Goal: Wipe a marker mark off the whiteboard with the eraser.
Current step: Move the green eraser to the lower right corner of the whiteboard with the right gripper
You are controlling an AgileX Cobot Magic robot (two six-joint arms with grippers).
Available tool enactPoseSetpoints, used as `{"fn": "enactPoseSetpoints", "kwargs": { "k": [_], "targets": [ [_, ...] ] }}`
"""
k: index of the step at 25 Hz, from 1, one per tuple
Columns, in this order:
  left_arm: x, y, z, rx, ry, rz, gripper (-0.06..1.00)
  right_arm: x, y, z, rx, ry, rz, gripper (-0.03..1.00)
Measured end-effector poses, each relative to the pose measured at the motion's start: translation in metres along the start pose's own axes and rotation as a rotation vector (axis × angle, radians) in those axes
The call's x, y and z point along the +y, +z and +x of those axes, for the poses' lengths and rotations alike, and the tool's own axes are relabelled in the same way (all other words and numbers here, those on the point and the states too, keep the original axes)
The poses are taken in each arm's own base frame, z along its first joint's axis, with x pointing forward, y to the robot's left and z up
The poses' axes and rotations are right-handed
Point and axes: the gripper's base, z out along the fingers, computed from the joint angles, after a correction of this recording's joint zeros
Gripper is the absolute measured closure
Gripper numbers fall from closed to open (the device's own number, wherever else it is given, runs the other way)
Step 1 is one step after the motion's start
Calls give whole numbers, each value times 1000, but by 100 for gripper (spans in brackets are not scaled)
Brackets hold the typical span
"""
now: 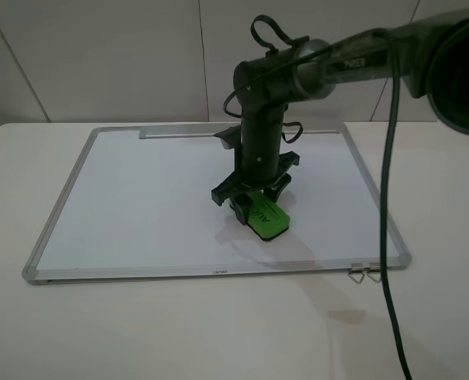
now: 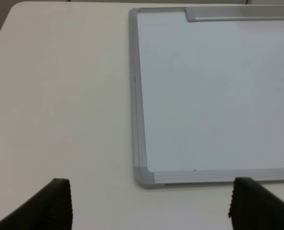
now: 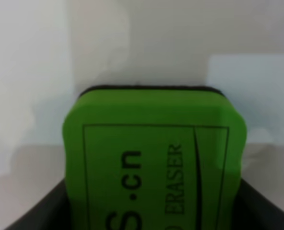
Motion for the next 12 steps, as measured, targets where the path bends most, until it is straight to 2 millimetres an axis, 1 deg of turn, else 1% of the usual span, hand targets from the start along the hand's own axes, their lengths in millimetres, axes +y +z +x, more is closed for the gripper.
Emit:
{"fn": "enactPoseSetpoints", "kwargs": {
  "k": [3,5,9,12],
  "targets": [
    [0,0,0,0,0,0,26,-29,-5,8,46,68,-9,38],
    [0,0,0,0,0,0,26,-54,-10,14,56,134,-17,38],
    [0,0,0,0,0,0,26,-104,-28,26,16,275,-27,38],
    [0,0,0,0,0,0,26,-134,-43,38,-20,366,-30,38]
  ]
}}
